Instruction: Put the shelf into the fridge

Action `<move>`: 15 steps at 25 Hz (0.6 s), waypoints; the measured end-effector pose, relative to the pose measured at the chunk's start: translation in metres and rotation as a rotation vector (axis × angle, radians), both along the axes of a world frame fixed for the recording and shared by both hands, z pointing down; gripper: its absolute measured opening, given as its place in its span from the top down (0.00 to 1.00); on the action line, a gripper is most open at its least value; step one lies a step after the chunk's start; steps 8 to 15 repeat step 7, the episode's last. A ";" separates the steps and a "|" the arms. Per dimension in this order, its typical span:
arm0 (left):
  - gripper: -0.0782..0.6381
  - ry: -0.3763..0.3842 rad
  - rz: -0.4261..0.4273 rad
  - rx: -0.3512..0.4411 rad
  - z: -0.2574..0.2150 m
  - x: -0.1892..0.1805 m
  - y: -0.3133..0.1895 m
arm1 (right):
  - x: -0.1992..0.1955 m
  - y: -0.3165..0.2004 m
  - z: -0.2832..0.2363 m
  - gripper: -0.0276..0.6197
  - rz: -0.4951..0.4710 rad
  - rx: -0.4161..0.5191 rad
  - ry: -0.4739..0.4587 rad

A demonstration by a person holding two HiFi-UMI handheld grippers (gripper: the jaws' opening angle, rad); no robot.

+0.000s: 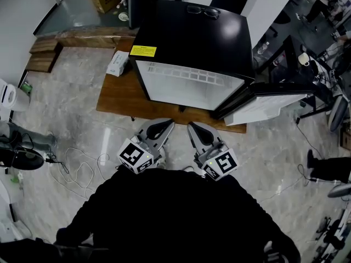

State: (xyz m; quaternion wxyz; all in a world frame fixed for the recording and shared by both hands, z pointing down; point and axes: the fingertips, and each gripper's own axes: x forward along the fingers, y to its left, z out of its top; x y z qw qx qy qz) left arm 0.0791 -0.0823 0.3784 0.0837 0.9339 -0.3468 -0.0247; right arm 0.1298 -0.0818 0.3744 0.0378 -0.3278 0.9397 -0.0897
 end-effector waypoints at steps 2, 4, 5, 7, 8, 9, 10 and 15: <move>0.88 0.000 0.003 -0.001 0.000 0.001 0.001 | 0.000 0.001 -0.001 0.95 0.002 0.000 -0.001; 0.88 0.000 0.006 -0.002 0.000 0.002 0.002 | 0.000 0.001 -0.001 0.95 0.004 0.000 -0.001; 0.88 0.004 0.008 -0.005 0.000 0.002 0.002 | 0.000 0.001 -0.001 0.95 0.004 0.000 0.000; 0.88 0.016 0.009 -0.012 0.001 0.001 0.003 | 0.000 0.001 0.000 0.95 0.003 0.000 0.002; 0.88 0.016 0.009 -0.012 0.001 0.001 0.003 | 0.000 0.001 0.000 0.95 0.003 0.000 0.002; 0.88 0.016 0.009 -0.012 0.001 0.001 0.003 | 0.000 0.001 0.000 0.95 0.003 0.000 0.002; 0.88 0.016 0.009 -0.012 0.001 0.001 0.003 | 0.000 0.001 0.000 0.95 0.003 0.000 0.002; 0.88 0.016 0.009 -0.012 0.001 0.001 0.003 | 0.000 0.001 0.000 0.95 0.003 0.000 0.002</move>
